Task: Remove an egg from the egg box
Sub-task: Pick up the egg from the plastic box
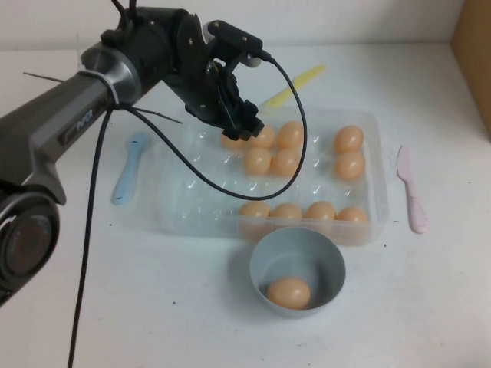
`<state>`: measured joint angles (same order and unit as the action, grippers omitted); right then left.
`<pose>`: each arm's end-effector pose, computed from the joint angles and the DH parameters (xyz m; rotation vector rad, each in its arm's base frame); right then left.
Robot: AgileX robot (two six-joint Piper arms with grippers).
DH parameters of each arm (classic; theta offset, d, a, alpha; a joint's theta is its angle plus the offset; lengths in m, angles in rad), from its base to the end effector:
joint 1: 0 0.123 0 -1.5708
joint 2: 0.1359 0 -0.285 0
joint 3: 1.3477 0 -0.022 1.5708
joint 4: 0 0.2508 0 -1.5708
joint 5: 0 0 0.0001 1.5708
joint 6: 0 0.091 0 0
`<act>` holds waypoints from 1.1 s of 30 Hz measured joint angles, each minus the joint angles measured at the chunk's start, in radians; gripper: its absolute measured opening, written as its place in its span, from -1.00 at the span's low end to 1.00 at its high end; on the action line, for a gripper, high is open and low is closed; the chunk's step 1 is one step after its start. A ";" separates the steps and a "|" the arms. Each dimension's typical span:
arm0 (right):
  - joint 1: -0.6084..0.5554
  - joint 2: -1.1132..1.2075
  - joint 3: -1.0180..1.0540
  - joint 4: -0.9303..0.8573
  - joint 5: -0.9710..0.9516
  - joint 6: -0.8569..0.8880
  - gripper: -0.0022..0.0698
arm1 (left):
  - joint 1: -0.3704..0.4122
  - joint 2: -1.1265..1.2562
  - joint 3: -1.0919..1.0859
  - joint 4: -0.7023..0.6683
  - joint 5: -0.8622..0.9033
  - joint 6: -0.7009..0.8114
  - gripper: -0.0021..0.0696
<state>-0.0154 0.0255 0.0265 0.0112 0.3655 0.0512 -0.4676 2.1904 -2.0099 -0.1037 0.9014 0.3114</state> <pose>0.0546 -0.0005 0.1700 0.0705 1.8999 0.0352 0.4400 -0.2305 0.2530 0.9275 2.3958 -0.1880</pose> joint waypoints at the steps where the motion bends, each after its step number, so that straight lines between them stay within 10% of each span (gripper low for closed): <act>1: 0.000 0.000 0.000 0.000 0.000 0.000 -0.99 | 0.000 0.008 0.000 0.000 -0.020 0.000 0.27; 11: 0.000 0.000 0.000 0.000 0.000 0.000 -0.99 | 0.002 0.064 -0.002 0.000 -0.136 -0.002 0.49; 33: 0.000 0.000 0.000 0.000 0.000 0.000 -0.99 | 0.033 0.136 -0.006 -0.020 -0.231 -0.004 0.29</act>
<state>-0.0154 0.0255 0.0265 0.0112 0.3655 0.0512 -0.4349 2.3268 -2.0158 -0.1235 0.6702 0.3072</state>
